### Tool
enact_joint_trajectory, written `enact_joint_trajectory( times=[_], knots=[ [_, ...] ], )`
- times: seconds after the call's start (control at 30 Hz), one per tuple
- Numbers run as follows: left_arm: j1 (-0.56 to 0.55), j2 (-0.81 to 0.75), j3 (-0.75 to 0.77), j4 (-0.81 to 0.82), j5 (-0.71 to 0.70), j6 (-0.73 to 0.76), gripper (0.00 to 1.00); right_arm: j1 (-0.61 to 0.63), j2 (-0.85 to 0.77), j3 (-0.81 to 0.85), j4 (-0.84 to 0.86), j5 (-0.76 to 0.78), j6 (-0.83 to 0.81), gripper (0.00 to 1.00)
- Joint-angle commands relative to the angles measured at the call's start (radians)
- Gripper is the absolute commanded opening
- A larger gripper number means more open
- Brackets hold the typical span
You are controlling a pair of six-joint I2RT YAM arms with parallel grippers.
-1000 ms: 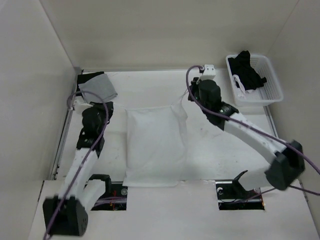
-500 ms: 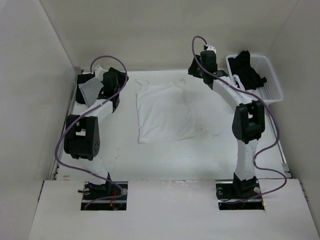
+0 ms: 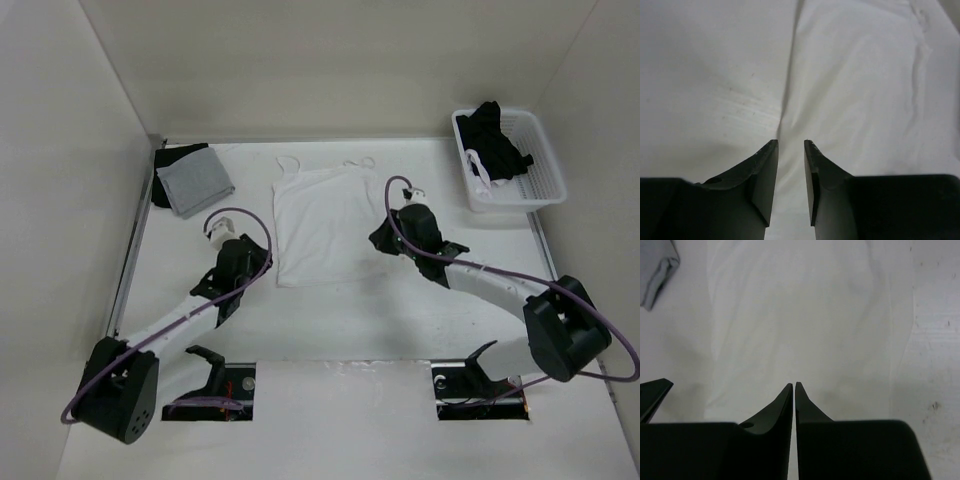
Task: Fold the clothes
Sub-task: Flatten the tank top out
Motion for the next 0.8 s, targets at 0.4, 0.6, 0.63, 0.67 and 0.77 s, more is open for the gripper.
enact_joint_trajectory(
  times=[0.4,0.6,0.63,0.67,0.77],
  knots=[
    [-0.018,0.038,-0.081,-0.023,0.243,-0.065,0.41,0.037,-0.214,-0.271,0.124,0.037,0.068,0.22],
    [-0.033,0.095,-0.063,-0.006,0.244,-0.067,0.27,-0.029,-0.203,-0.319,0.129,0.053,0.088,0.35],
    [-0.033,0.095,-0.058,-0.006,0.244,-0.067,0.21,-0.040,-0.188,-0.319,0.129,0.051,0.091,0.37],
    [-0.033,0.086,-0.053,-0.009,0.246,-0.068,0.15,-0.049,-0.168,-0.313,0.129,0.045,0.094,0.39],
    [-0.023,0.015,-0.046,-0.024,0.253,-0.071,0.07,-0.060,-0.093,-0.264,0.123,0.030,0.084,0.42]
  ],
)
